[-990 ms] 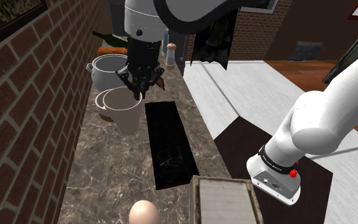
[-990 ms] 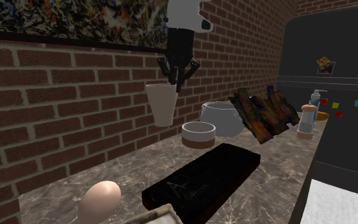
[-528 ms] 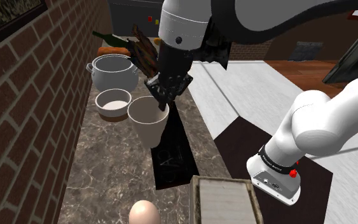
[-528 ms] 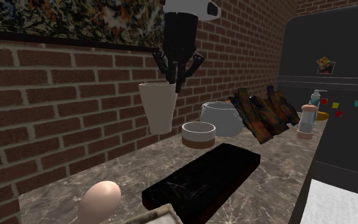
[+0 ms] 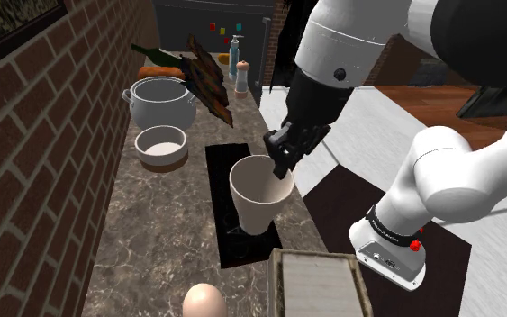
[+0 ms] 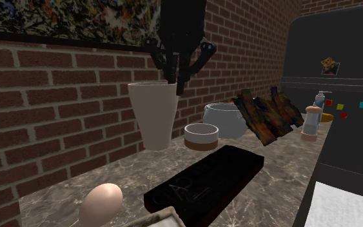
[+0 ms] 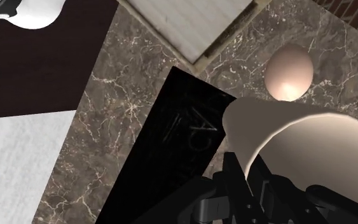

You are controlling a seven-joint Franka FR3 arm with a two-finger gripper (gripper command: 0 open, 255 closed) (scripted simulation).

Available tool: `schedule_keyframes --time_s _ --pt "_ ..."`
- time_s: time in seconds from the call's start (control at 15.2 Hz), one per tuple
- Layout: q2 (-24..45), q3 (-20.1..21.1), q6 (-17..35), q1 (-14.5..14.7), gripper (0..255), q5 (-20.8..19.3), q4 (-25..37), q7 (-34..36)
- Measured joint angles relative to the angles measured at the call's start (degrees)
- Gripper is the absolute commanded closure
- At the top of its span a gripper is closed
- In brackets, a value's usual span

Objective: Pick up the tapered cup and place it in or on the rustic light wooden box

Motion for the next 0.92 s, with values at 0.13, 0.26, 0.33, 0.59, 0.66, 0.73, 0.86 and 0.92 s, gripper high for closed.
schedule_keyframes --time_s 0.13,0.26,0.33,0.59,0.66,0.73,0.86,0.92 --pt "-4.02 -0.2 -2.21 1.63 255 0.85 -1.72 0.98" --pt "-8.54 -0.29 -5.22 3.59 255 1.74 -3.1 2.51" --pt "-10.96 -0.3 -6.82 4.69 255 2.23 -3.85 3.39" --pt "-19.3 -0.13 -12.18 8.6 255 3.91 -6.62 6.67" --pt "-20.93 -0.05 -14.18 9.46 255 4.22 -6.07 7.89" --pt "-22.65 0.41 -15.58 10.46 255 4.86 -6.22 9.13" --pt "-26.24 0.74 -18.68 12.38 255 5.74 -6.48 11.33" --pt "-27.29 1.15 -19.34 13.01 255 6.25 -6.76 12.09"
